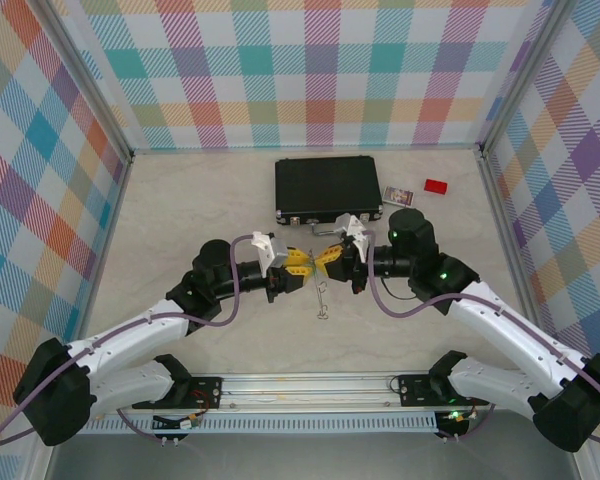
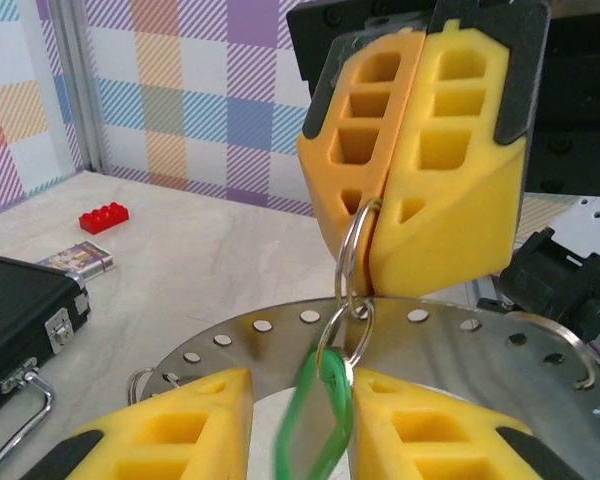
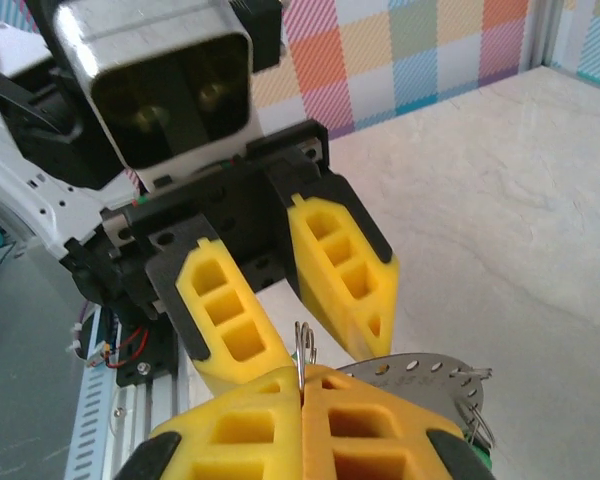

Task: Put the keys on the keyring

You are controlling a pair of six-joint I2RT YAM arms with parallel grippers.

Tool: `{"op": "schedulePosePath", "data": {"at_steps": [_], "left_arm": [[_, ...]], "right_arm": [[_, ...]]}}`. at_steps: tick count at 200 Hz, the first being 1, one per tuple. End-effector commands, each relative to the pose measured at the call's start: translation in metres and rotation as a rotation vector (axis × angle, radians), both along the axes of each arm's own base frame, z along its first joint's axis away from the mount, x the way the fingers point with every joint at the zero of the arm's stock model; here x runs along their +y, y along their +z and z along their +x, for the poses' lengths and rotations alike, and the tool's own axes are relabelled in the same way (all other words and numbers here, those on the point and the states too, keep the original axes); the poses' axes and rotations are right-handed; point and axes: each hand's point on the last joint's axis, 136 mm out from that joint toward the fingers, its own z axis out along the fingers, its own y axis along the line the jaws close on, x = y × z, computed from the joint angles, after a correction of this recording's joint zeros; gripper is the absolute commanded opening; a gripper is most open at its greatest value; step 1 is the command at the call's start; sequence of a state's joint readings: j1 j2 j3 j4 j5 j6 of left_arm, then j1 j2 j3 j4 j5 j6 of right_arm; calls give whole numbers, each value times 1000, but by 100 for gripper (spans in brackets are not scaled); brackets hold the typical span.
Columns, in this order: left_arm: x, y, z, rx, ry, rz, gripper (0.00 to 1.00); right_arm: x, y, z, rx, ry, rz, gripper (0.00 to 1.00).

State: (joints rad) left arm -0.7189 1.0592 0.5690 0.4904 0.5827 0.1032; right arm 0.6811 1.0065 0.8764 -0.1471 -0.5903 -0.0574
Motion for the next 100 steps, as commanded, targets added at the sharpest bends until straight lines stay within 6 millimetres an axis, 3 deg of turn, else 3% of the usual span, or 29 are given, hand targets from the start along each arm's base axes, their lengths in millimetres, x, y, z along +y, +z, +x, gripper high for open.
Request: {"op": "schedulePosePath", "data": {"at_steps": [1, 31, 48, 74, 100], "left_arm": [[-4, 19, -5, -36, -36, -56, 28], [-7, 17, -7, -21, -64, -59, 27], [-9, 16, -10, -13, -89, -58, 14], [-7, 16, -12, -16, -88, -69, 14], [-5, 18, -16, -24, -94, -79, 7]], "right_arm": [[3, 26, -9, -33, 52, 100, 0], [1, 28, -11, -40, 51, 120, 0], [1, 30, -10, -43, 49, 126, 0], [0, 27, -9, -37, 41, 122, 0], [-1, 28, -8, -44, 35, 129, 0]]}}
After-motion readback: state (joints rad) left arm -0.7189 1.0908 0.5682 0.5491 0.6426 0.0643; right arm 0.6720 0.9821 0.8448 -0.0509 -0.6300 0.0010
